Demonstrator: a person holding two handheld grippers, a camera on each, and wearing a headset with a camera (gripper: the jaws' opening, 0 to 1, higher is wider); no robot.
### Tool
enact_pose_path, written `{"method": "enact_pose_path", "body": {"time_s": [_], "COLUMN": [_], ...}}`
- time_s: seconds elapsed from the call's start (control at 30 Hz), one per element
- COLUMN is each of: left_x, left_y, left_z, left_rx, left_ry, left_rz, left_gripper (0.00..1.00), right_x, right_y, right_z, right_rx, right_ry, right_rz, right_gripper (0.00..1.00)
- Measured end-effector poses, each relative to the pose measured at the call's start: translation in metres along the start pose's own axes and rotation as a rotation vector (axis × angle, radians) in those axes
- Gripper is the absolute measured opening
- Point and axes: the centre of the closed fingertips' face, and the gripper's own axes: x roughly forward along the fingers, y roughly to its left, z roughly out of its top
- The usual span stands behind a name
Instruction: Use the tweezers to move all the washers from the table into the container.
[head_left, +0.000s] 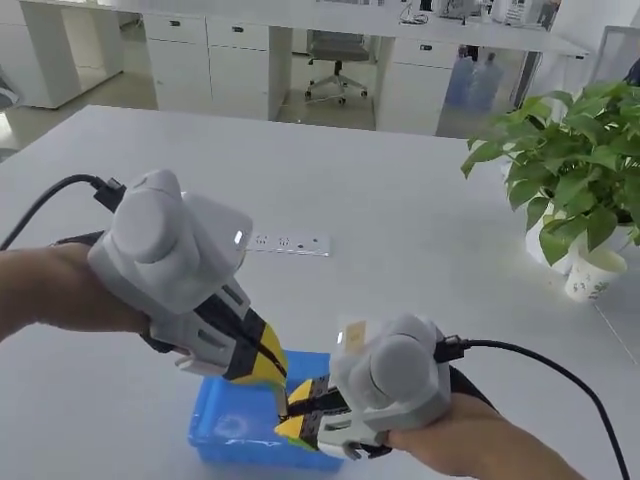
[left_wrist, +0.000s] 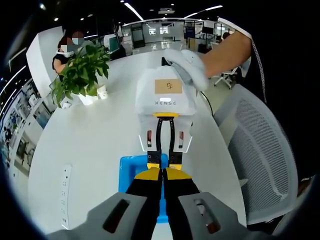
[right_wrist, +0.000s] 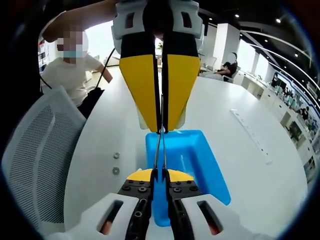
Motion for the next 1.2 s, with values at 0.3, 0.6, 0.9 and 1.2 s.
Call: {"method": "enact_pose_path", "body": {"time_s": [0.3, 0.6, 0.9, 1.2], "left_x": [0.0, 0.002, 0.004, 0.006], "left_y": [-0.013, -0.032, -0.044, -0.058], "left_z": [0.001, -0.007, -0.016, -0.027], "left_rx": [0.007, -0.007, -0.02, -0.054], "left_ry": [0.014, 0.026, 0.034, 0.029], "left_rz": [-0.01, -0.02, -0.032, -0.027], "left_gripper": [0.04, 0.04, 0.04, 0.04], "right_x": [0.001, 0.007, 0.016, 0.025], "right_y": [0.011, 0.032, 0.047, 0.061], "right_z": [0.001, -0.002, -0.004, -0.008], "right_rx": [0.003, 0.01, 0.015, 0.016], "right_ry": [-0.003, -0.004, -0.005, -0.004], "right_rz": [0.005, 0.036, 0.059, 0.083], "right_gripper": [0.1, 0.11, 0.11, 0.11]}}
